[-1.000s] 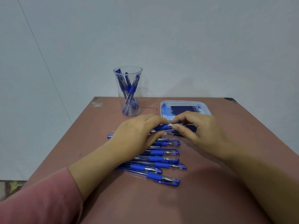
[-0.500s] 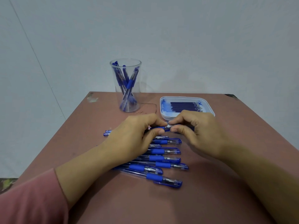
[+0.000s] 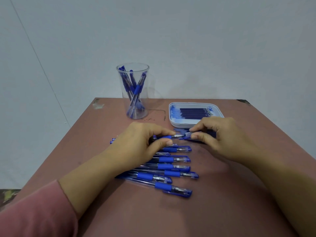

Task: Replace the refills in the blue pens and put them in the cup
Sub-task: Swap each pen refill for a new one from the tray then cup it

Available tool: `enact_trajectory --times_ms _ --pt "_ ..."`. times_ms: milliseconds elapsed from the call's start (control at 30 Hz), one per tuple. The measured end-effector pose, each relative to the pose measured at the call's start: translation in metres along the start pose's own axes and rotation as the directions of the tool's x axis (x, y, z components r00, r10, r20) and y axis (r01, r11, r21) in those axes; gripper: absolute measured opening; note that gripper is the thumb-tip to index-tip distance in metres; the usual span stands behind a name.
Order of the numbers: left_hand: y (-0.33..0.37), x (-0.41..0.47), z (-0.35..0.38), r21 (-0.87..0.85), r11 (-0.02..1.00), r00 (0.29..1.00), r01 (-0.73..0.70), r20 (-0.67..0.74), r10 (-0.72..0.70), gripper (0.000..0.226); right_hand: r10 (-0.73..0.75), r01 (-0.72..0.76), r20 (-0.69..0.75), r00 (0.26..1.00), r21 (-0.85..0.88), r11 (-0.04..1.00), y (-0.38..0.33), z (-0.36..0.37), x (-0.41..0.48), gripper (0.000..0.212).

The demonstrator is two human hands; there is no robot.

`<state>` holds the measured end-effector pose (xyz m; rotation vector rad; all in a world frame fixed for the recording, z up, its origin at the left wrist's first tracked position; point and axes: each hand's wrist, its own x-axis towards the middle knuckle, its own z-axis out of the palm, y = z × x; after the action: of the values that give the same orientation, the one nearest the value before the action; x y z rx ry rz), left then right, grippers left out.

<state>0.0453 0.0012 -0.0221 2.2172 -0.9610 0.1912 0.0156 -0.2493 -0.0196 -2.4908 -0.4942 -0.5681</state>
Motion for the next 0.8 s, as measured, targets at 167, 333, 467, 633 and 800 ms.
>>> enact_trajectory --times_ms 167,333,467,633,800 --pt "-0.009 0.002 -0.007 0.165 0.982 0.993 -0.093 -0.062 0.105 0.028 -0.015 0.042 0.112 0.994 -0.248 0.968 -0.002 0.000 0.002 0.018" --pt "-0.015 0.001 -0.012 0.184 0.964 0.980 -0.194 -0.010 0.199 0.036 0.010 0.050 0.205 0.979 -0.283 0.958 -0.005 0.001 0.002 0.016" --pt "-0.021 0.002 -0.013 0.189 0.963 0.978 -0.190 -0.052 0.203 0.035 -0.029 0.052 0.132 0.991 -0.178 0.983 -0.009 0.003 0.002 0.028" --pt "-0.020 0.002 -0.012 0.176 0.962 0.971 -0.209 -0.081 0.226 0.033 -0.061 0.059 0.023 0.998 0.055 0.997 -0.030 0.012 0.003 0.022" --pt "-0.019 0.001 -0.011 0.158 0.953 0.958 -0.259 -0.082 0.274 0.033 -0.091 0.096 -0.044 0.995 0.128 0.987 -0.037 0.021 0.005 0.012"
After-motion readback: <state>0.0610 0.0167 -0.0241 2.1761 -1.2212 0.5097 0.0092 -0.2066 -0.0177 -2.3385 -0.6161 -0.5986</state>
